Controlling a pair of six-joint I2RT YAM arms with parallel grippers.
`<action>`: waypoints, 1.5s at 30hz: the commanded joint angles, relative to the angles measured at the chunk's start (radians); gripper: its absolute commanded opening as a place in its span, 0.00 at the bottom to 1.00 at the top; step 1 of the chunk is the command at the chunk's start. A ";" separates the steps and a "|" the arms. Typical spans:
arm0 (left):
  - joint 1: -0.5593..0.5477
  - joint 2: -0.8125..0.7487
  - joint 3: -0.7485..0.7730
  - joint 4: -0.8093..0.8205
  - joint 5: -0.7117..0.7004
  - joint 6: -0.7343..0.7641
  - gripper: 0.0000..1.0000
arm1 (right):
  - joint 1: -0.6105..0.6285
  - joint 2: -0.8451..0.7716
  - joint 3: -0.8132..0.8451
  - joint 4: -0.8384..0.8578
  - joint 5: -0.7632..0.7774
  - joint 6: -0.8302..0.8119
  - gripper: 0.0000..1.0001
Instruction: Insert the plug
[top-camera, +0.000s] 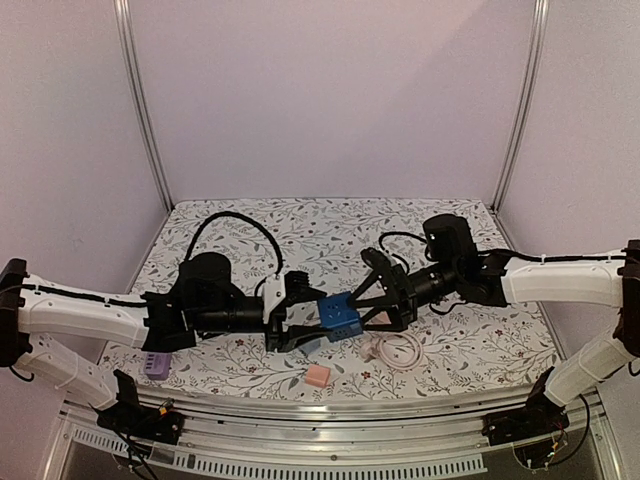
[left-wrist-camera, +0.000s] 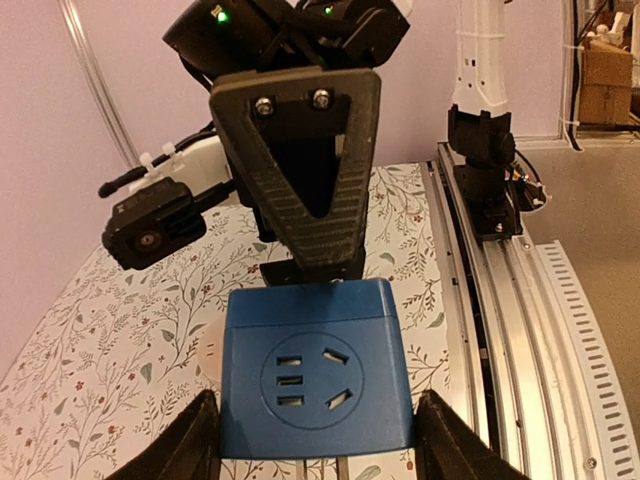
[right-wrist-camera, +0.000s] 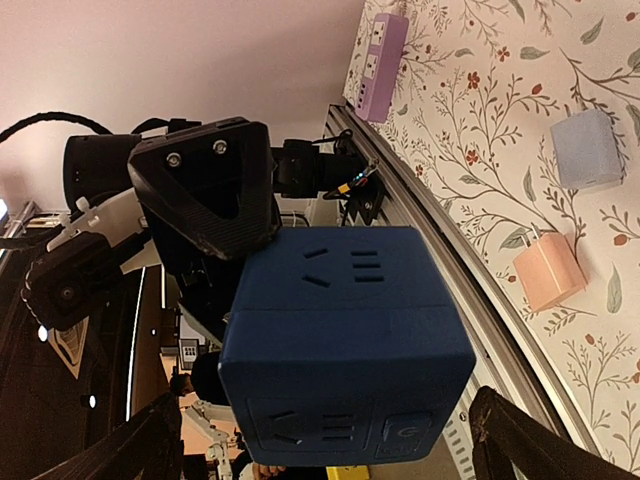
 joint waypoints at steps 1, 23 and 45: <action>0.014 0.002 0.006 0.070 0.004 -0.006 0.00 | 0.001 0.003 -0.016 0.026 -0.028 0.026 0.97; 0.010 0.102 0.064 0.112 0.013 -0.023 0.00 | 0.020 0.035 0.025 -0.035 0.009 -0.010 0.78; 0.035 -0.001 -0.037 0.142 -0.137 -0.121 0.99 | 0.017 0.032 0.092 -0.266 0.197 -0.158 0.05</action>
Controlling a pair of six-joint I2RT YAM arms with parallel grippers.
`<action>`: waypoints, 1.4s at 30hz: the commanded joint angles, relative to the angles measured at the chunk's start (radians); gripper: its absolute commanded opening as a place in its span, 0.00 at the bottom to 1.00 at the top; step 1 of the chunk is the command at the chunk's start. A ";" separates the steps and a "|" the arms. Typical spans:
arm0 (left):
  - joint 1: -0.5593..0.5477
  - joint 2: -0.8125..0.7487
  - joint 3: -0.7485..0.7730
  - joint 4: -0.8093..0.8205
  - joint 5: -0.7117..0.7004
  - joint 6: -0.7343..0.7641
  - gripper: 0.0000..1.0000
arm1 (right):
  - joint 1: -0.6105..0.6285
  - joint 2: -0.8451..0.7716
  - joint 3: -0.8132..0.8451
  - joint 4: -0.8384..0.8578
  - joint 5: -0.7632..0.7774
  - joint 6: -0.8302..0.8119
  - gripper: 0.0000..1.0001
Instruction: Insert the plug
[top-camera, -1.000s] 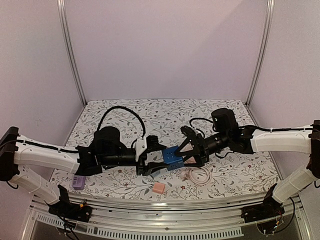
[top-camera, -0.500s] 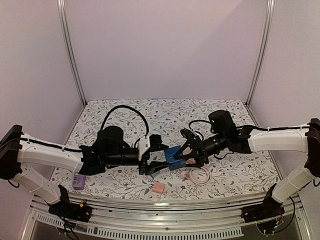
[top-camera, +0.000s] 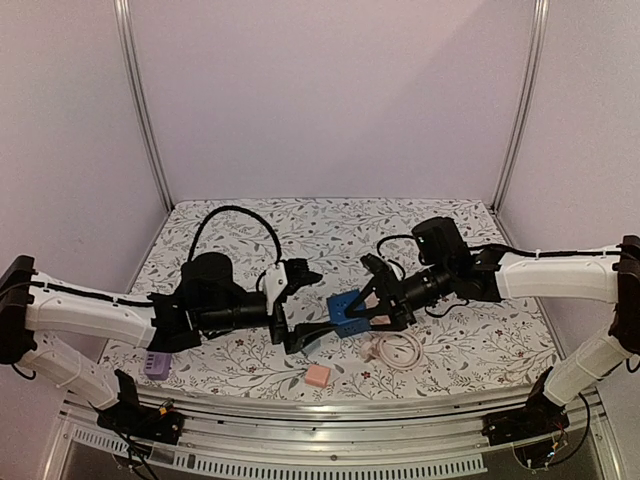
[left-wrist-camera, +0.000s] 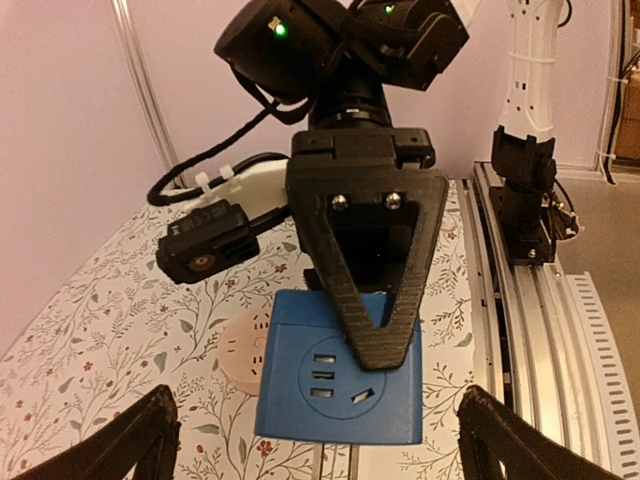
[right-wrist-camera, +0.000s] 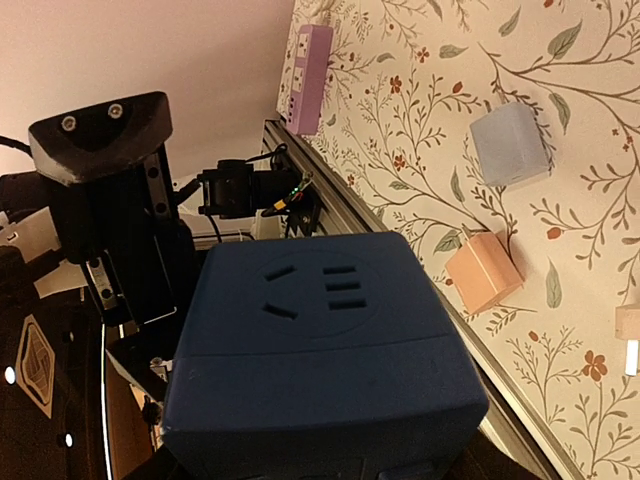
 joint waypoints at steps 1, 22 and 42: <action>0.026 -0.080 -0.049 0.047 -0.081 -0.053 0.99 | 0.001 -0.008 0.051 -0.129 0.114 -0.098 0.03; 0.049 -0.349 -0.177 -0.222 -0.473 -0.250 0.99 | -0.011 -0.046 0.249 -0.549 0.643 -0.402 0.00; 0.131 -0.333 -0.216 -0.280 -0.633 -0.367 0.99 | -0.013 0.254 0.594 -0.899 0.874 -0.503 0.00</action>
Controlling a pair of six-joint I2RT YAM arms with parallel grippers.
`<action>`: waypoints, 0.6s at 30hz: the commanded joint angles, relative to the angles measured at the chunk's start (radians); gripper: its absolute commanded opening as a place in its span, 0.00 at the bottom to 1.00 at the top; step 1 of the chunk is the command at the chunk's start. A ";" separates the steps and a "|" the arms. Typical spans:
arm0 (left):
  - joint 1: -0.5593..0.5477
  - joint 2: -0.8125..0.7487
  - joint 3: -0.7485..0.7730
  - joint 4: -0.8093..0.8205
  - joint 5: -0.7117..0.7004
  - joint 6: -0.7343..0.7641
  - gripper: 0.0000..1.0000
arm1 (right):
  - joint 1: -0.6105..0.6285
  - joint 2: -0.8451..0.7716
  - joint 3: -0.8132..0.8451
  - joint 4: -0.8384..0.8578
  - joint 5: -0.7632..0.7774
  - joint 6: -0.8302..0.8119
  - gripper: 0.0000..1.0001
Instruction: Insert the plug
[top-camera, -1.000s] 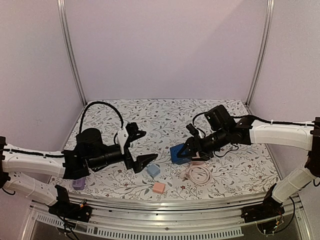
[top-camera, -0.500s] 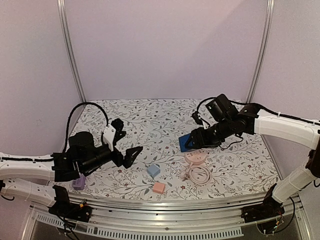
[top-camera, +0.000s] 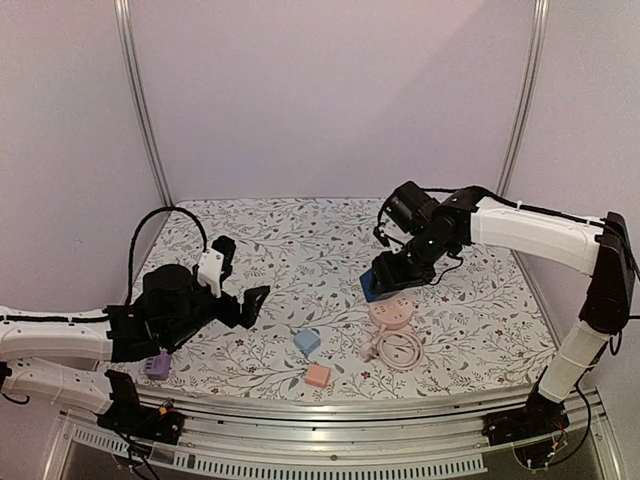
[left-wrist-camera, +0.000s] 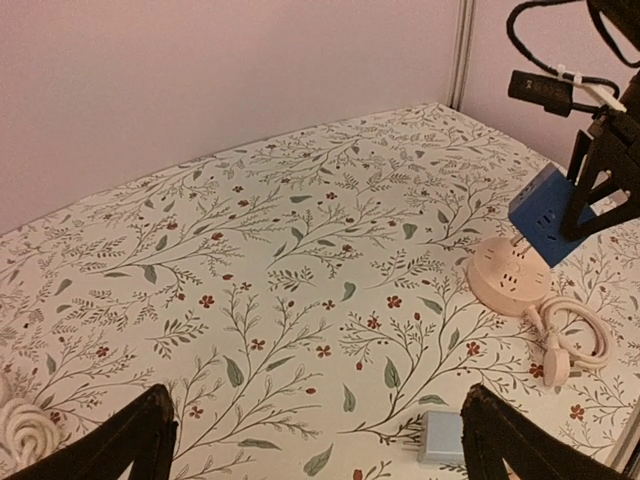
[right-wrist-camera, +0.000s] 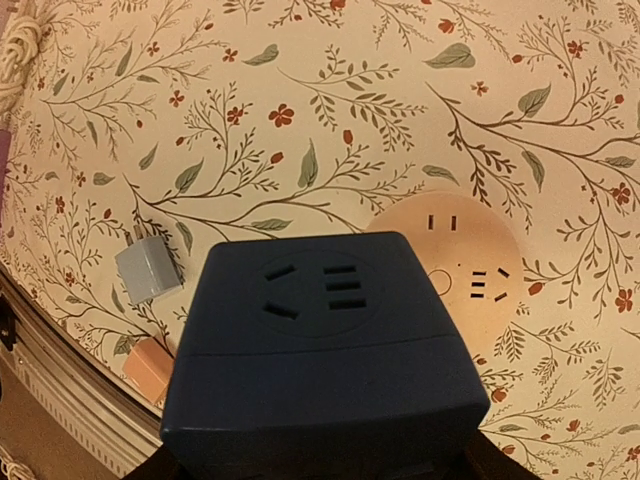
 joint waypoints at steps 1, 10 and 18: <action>0.031 0.038 -0.014 -0.001 -0.011 -0.030 0.99 | -0.004 0.066 0.100 -0.104 0.074 -0.029 0.00; 0.072 0.080 -0.017 0.015 0.016 -0.059 0.99 | -0.014 0.170 0.211 -0.170 0.091 -0.055 0.00; 0.100 0.085 -0.026 0.007 0.036 -0.069 0.99 | -0.057 0.220 0.249 -0.187 0.103 -0.056 0.00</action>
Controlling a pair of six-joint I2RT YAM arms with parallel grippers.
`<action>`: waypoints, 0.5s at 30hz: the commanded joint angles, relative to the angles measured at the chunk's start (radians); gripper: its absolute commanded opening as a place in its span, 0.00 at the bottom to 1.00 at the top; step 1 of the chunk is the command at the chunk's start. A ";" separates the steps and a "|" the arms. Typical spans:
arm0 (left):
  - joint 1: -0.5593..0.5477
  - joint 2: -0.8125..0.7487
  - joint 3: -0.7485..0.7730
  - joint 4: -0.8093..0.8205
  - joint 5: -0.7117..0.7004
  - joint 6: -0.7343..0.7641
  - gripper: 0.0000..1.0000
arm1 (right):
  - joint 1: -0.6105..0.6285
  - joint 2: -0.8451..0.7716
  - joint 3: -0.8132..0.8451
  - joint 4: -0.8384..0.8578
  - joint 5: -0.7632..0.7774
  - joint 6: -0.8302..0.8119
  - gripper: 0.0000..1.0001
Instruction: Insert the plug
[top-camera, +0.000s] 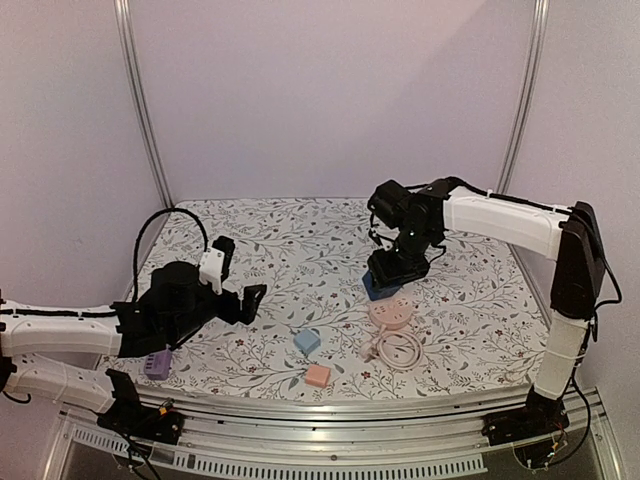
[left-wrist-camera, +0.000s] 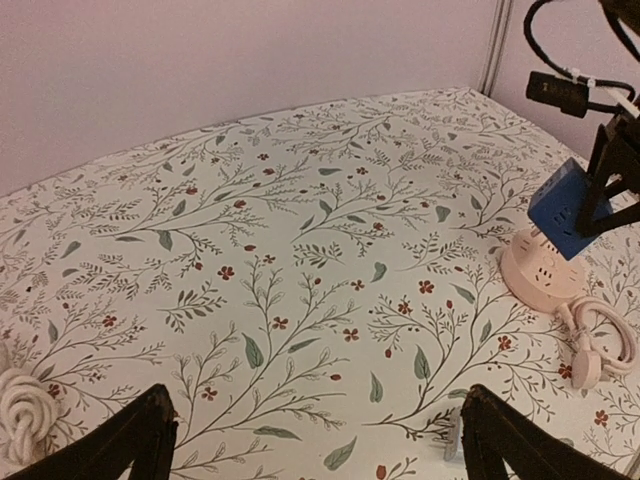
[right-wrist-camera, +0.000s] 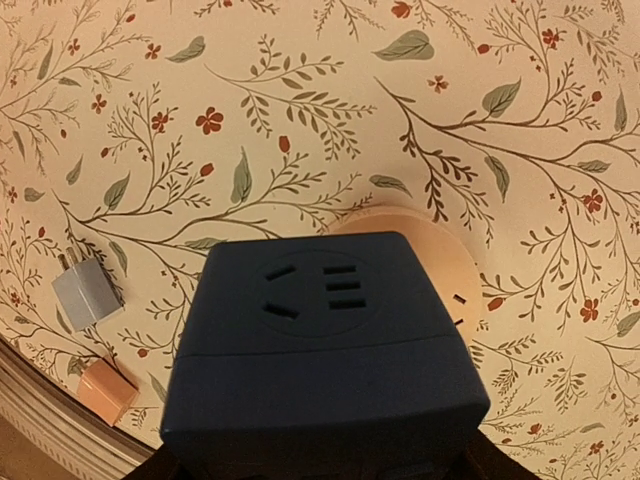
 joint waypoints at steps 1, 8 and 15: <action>0.027 0.009 -0.027 0.005 0.021 -0.014 1.00 | -0.038 0.031 0.047 -0.020 0.013 -0.010 0.00; 0.040 0.003 -0.041 0.004 0.028 -0.020 0.99 | -0.064 0.060 0.065 -0.020 -0.033 -0.019 0.00; 0.049 -0.018 -0.051 -0.006 0.025 -0.023 0.99 | -0.077 0.093 0.085 -0.026 -0.043 -0.029 0.00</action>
